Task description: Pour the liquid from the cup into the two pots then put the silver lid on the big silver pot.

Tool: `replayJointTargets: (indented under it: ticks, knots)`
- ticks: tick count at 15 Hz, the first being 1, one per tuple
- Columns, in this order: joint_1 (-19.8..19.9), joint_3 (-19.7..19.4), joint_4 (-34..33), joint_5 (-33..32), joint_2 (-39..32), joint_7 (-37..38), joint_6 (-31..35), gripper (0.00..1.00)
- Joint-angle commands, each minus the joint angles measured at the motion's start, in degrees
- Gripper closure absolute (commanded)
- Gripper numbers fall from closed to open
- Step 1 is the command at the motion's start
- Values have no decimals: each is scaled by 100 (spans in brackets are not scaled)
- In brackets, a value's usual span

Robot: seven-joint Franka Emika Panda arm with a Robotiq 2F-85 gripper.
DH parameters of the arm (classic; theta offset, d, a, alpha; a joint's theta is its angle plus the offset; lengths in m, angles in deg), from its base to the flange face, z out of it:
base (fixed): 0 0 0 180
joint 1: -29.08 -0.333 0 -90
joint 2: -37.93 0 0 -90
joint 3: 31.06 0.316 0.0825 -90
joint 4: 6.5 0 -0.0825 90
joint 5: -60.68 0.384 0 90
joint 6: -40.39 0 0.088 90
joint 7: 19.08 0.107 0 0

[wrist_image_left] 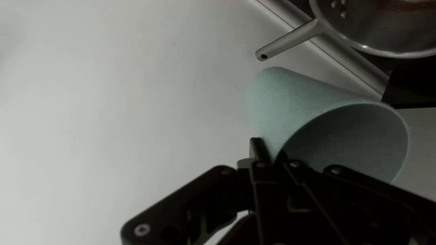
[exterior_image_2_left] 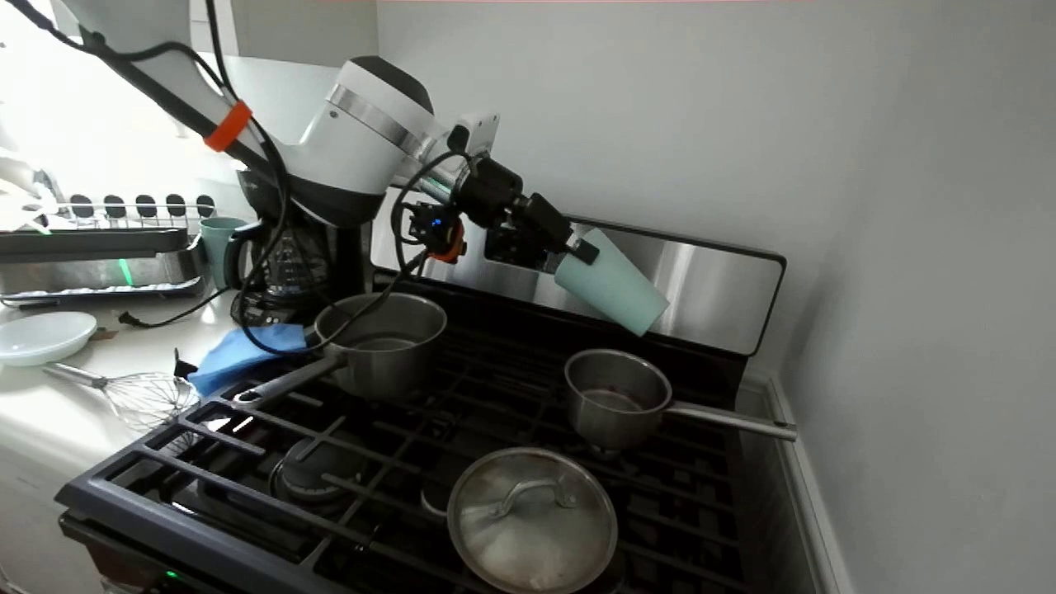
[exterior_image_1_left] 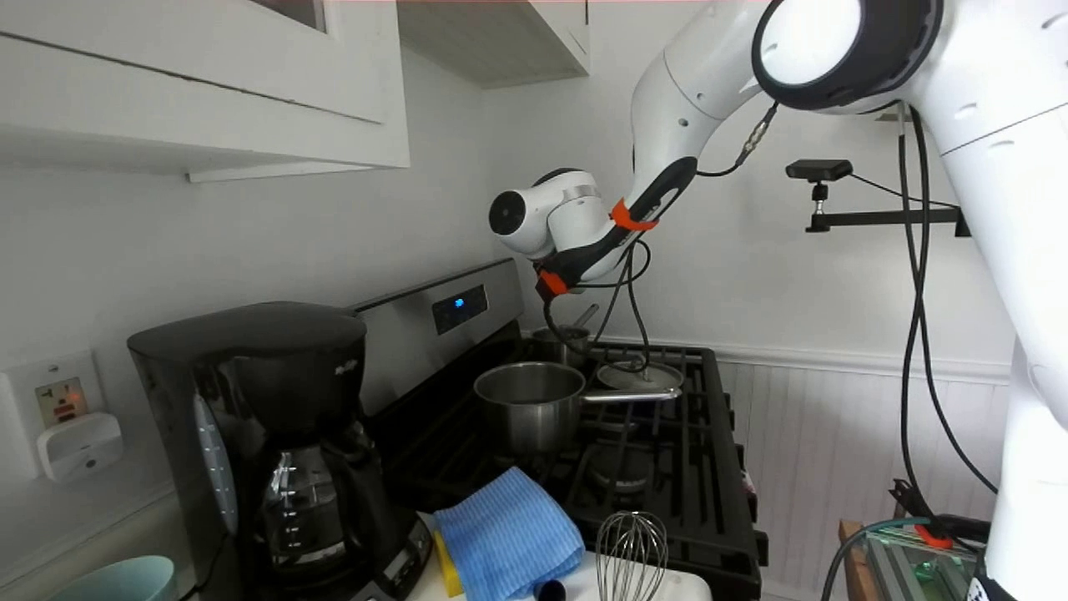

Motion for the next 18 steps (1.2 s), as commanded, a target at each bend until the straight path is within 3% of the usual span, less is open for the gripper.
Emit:
replayJointTargets:
  ticks: [1,18]
  knots:
    - [146,-46,-734,159,-568,-11,34,99]
    - [145,-262,-2062,-159,-1689,3,-701,99]
